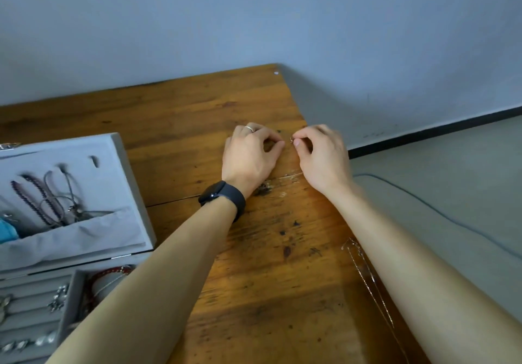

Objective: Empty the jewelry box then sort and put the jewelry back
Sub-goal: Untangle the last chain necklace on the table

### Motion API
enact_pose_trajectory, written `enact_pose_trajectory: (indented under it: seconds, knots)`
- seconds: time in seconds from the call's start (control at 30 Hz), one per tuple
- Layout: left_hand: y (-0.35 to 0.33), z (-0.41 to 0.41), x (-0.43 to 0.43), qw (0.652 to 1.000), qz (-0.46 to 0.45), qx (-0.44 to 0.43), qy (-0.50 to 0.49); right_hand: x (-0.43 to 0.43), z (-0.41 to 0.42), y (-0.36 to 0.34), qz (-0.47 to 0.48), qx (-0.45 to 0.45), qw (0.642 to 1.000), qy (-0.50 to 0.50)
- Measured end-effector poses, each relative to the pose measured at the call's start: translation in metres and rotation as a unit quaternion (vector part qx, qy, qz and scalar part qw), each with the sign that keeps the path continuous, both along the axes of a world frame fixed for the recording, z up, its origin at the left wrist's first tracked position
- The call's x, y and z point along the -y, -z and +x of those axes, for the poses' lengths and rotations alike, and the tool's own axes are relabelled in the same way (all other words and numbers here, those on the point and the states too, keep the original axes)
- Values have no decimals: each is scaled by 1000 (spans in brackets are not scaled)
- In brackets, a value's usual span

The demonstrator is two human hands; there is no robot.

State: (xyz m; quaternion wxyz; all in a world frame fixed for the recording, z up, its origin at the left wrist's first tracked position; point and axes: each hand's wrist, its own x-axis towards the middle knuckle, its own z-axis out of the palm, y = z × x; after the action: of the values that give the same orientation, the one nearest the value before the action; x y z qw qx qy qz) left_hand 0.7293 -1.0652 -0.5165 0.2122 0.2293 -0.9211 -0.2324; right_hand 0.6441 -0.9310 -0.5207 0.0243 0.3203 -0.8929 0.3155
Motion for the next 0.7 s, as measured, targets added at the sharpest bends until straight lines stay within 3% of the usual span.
enact_pose_trajectory:
  seconds: [0.17, 0.3, 0.53, 0.7]
  knots:
    - [-12, 19, -4, 998, 55, 39, 21, -23, 16, -22, -24, 128, 991, 33]
    - [-28, 57, -10, 991, 83, 96, 31, -74, 58, -40, -64, 169, 982, 54]
    - [-51, 125, -62, 983, 94, 138, 80, -192, 166, -57, -157, 192, 963, 104]
    - [-50, 146, -123, 974, 116, 144, 128, -253, 227, -18, -173, 153, 952, 203]
